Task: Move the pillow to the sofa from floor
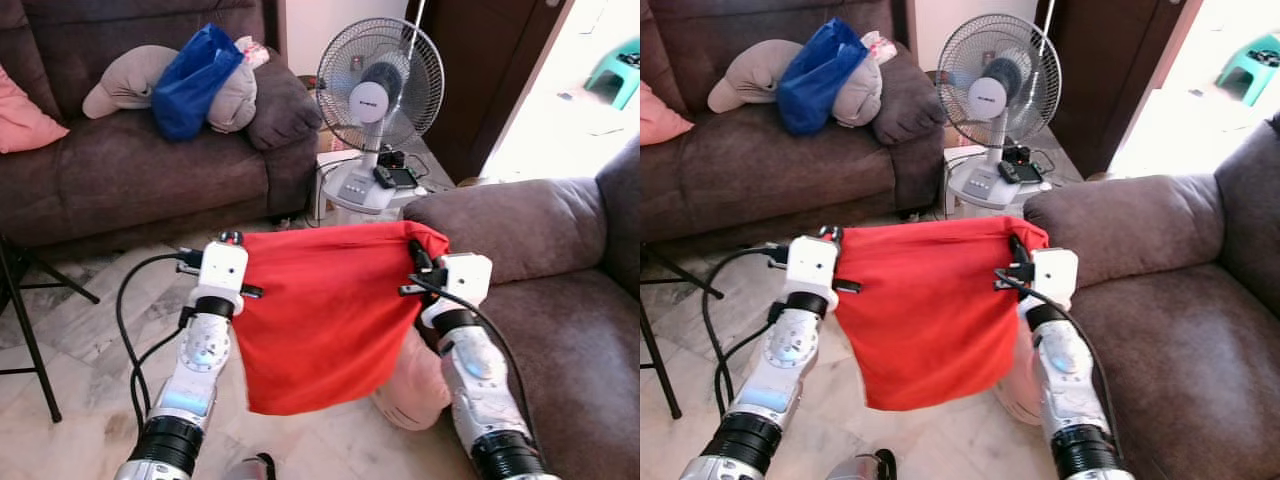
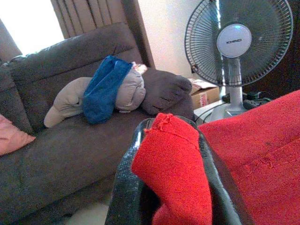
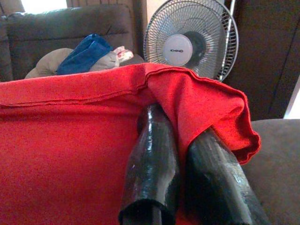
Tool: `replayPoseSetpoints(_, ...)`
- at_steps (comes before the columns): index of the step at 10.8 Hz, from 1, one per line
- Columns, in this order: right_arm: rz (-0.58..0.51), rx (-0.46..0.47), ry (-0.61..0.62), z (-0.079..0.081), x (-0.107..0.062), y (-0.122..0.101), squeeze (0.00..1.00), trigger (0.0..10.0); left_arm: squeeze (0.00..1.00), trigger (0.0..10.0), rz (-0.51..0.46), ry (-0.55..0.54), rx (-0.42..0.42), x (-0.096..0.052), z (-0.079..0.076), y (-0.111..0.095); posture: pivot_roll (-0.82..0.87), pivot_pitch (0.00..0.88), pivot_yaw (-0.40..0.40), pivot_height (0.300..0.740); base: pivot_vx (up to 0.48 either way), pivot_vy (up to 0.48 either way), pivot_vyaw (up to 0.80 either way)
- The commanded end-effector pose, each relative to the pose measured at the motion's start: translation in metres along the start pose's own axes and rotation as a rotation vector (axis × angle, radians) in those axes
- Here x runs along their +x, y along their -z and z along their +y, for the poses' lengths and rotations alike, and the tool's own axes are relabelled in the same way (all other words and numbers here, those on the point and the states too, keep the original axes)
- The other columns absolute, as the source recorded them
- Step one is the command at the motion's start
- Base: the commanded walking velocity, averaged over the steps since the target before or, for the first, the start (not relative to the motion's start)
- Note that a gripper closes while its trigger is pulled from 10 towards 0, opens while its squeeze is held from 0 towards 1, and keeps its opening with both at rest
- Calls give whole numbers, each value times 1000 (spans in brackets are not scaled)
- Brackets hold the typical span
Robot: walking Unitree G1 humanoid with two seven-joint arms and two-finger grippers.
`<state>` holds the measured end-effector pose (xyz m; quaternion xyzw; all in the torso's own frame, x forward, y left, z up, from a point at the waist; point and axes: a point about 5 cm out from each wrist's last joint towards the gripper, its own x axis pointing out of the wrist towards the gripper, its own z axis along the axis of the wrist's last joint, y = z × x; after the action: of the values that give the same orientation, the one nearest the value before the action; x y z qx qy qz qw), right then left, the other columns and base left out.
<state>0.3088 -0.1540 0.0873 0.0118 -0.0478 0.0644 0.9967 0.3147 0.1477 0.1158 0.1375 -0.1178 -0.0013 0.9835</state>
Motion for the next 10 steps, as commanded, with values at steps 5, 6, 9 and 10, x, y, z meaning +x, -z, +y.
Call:
replayPoseSetpoints(5, -91, 15, 134, -23, 8, -22, 0, 10000, 0, 10000, -28, -104, 2, 9, 30, -9, 56, 0, -6, 740, 0, 0, -425)
replayPoseSetpoints(6, -86, 15, 129, -20, 8, -20, 0, 10000, 0, 10000, -24, -107, 3, 9, 32, -8, 65, 0, -7, 740, 0, 0, -769)
replayPoseSetpoints(9, -82, 3, 107, -14, 13, -21, 0, 10000, 0, 10000, -19, -92, -34, 9, 26, -8, 57, 0, 0, 740, 0, 0, -769)
replayPoseSetpoints(10, -82, 2, 117, -17, 13, -22, 0, 10000, 0, 10000, -24, -94, -38, 10, 26, -10, 60, 0, -1, 740, 0, 0, -769)
